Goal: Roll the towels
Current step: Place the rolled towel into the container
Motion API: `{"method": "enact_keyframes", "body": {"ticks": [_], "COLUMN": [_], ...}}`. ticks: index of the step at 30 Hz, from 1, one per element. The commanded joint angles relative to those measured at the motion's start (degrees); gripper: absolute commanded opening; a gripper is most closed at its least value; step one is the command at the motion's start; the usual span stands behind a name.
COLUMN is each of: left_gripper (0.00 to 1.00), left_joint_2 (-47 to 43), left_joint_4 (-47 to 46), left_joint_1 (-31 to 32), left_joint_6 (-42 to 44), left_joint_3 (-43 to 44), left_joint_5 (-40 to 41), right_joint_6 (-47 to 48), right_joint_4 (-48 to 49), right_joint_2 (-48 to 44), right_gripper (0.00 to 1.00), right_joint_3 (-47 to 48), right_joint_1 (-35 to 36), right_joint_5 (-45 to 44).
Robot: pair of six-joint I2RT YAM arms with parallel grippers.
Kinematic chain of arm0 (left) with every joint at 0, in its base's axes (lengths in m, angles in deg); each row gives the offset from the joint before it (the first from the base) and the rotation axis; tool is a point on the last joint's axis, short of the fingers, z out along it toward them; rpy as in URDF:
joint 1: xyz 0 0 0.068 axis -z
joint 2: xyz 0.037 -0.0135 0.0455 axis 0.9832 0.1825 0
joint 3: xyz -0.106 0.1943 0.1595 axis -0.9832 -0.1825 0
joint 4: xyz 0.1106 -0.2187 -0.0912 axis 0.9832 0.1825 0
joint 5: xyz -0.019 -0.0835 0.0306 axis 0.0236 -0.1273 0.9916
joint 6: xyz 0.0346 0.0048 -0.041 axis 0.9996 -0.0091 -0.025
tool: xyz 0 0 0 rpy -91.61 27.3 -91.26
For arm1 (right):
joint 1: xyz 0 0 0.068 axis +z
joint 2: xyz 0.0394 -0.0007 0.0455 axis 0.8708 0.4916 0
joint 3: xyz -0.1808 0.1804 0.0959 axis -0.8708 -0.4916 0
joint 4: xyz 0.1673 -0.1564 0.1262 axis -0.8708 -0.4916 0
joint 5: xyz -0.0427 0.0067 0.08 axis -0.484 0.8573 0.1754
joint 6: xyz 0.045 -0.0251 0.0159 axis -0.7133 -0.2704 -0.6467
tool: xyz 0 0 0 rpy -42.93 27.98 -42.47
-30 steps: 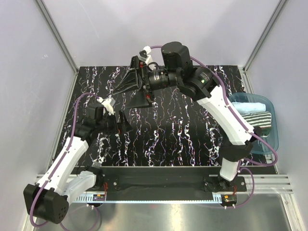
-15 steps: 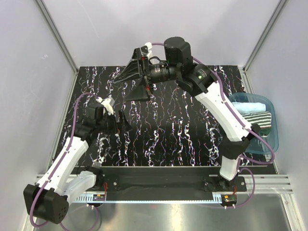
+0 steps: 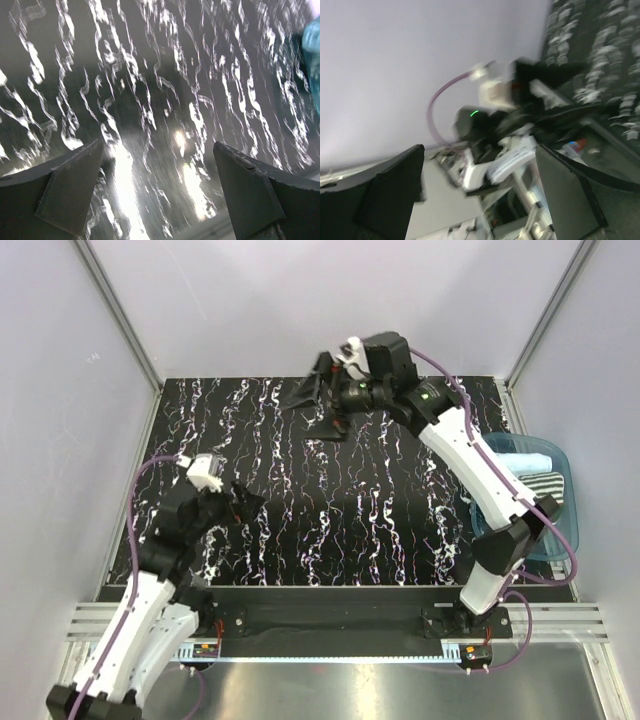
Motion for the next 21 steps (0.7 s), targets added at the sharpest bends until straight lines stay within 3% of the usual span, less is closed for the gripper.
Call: {"method": "enact_keyframes", "body": {"ticks": [1, 3, 7, 10, 14, 17, 21], "left_gripper": [0.99, 0.99, 0.99, 0.99, 0.99, 0.99, 0.99], "left_joint_2": [-7.6, -13.3, -16.5, -11.6, 1.1, 8.2, 18.6], "left_joint_4": [-18.3, -23.2, -34.8, -36.4, -41.5, -53.4, -64.7], "left_joint_1": [-0.2, -0.2, -0.2, -0.2, -0.3, -0.3, -0.5], "left_joint_6": [5.3, 7.6, 16.6, 21.0, 24.5, 24.2, 23.6], "left_joint_3": [-6.5, -12.1, -17.8, -16.7, -15.8, -18.5, -19.3], "left_joint_5": [6.5, 10.8, 15.2, 20.5, 30.0, 36.0, 40.9], "right_joint_6": [16.0, 21.7, 28.5, 32.3, 45.6, 49.9, 50.8], "right_joint_4": [-8.4, -9.6, -6.9, 0.6, 15.1, 24.0, 28.4], "right_joint_2": [-7.9, -11.0, -15.5, -20.6, -29.3, -35.9, -41.6], "right_gripper": [1.00, 1.00, 1.00, 1.00, 1.00, 1.00, 1.00], "right_joint_3": [-9.6, -12.4, -20.6, -29.8, -47.0, -58.1, -64.7], "right_joint_1": [-5.2, -6.5, -6.8, -6.8, -6.7, -6.9, -9.6], "right_joint_5": [-13.9, -23.2, -32.5, -39.6, -53.7, -61.7, -62.5]}}
